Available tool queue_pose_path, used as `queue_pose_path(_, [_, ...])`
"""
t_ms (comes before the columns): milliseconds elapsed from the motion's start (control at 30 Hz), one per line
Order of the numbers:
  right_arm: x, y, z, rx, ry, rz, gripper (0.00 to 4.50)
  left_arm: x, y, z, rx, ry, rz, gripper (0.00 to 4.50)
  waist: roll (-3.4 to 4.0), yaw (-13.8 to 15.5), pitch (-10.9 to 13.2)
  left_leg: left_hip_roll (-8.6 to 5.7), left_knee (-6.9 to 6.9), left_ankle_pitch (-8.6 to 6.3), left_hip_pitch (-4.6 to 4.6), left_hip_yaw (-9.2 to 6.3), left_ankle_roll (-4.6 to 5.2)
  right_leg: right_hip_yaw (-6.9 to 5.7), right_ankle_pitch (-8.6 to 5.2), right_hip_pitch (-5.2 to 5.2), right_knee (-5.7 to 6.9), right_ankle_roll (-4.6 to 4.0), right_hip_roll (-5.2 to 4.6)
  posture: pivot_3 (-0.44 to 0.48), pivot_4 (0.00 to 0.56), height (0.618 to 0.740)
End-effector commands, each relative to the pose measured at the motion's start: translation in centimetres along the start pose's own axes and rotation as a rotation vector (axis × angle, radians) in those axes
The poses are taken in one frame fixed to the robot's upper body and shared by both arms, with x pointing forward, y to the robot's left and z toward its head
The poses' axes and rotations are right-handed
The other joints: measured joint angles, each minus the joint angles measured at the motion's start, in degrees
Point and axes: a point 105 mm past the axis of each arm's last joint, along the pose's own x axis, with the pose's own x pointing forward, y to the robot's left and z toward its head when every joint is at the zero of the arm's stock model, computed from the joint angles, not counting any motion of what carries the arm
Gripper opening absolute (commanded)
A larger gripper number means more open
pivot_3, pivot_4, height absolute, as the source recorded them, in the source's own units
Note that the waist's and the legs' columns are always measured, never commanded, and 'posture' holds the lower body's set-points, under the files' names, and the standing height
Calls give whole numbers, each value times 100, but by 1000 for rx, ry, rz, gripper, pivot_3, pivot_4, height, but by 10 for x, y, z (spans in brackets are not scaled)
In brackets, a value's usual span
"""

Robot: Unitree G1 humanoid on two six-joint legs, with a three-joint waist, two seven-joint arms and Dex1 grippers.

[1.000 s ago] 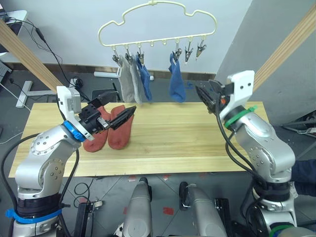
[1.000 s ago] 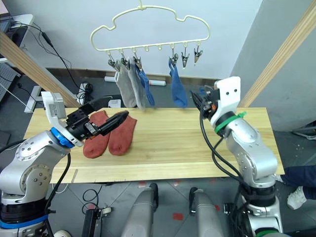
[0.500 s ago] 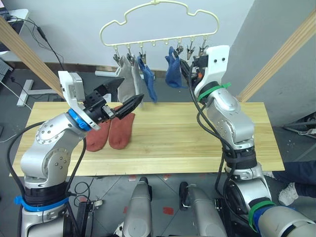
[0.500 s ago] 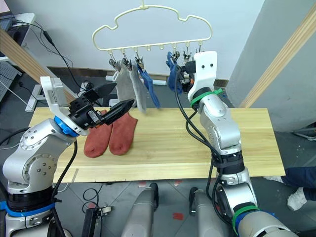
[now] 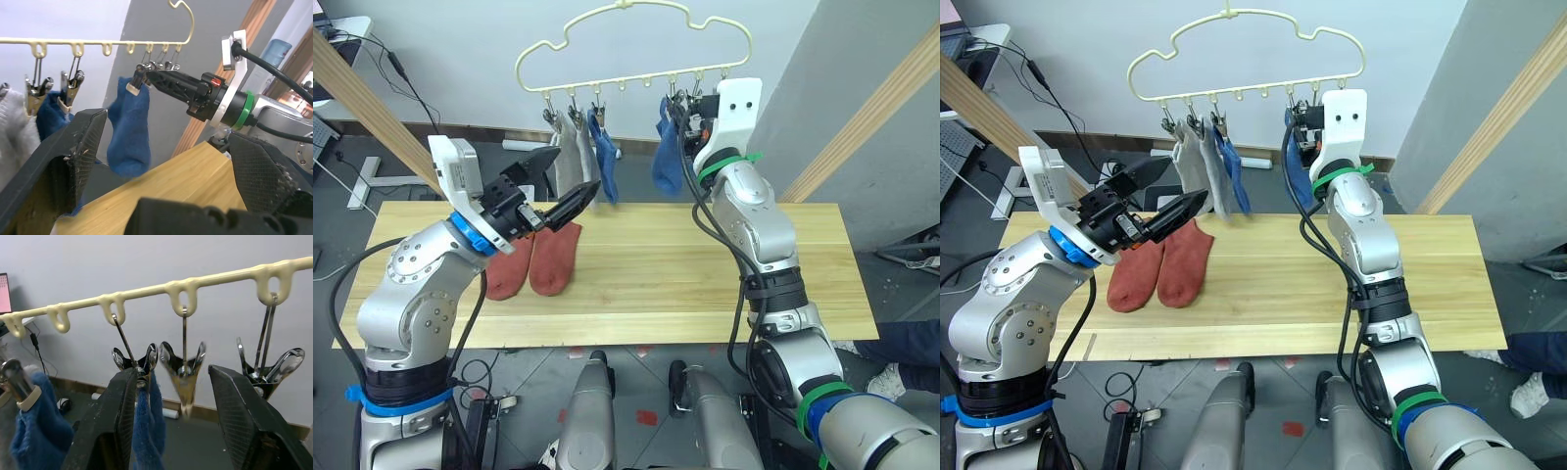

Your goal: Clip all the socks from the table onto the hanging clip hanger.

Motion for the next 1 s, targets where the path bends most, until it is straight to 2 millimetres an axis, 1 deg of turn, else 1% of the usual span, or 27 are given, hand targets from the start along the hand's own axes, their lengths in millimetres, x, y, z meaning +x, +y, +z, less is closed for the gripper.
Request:
queue_pose_path(33, [-3,-2,18,-22,-66,8,2413,0,-9,14,38,-42,-30,4500,0,0,0,0,0,0,0,0,0,0,0,0,0,0,0,246,382,740])
queue_pose_path(200, [-11,-4,16,-35,-56,23,2413,1,-9,14,34,-43,-28,4500,1,3,0,0,-1,0,0,0,0,1,0,0,-1,0,0,236,383,740])
queue_pose_path(333, [-11,-6,15,-35,-47,14,2413,2,-10,13,30,-45,-34,4500,1,0,0,1,-1,0,0,-1,0,0,0,-1,1,0,0,233,380,740])
queue_pose_path(800, [12,-2,17,-8,-53,-29,2413,3,-10,15,32,-48,-29,4500,1,-1,0,0,-5,0,-1,2,0,0,0,-2,-4,0,0,248,372,740])
queue_pose_path(1000, [18,6,23,21,-77,-17,2413,2,-11,15,31,-46,-21,4500,1,0,0,0,-5,0,-2,1,0,0,0,-2,-5,0,0,251,371,740])
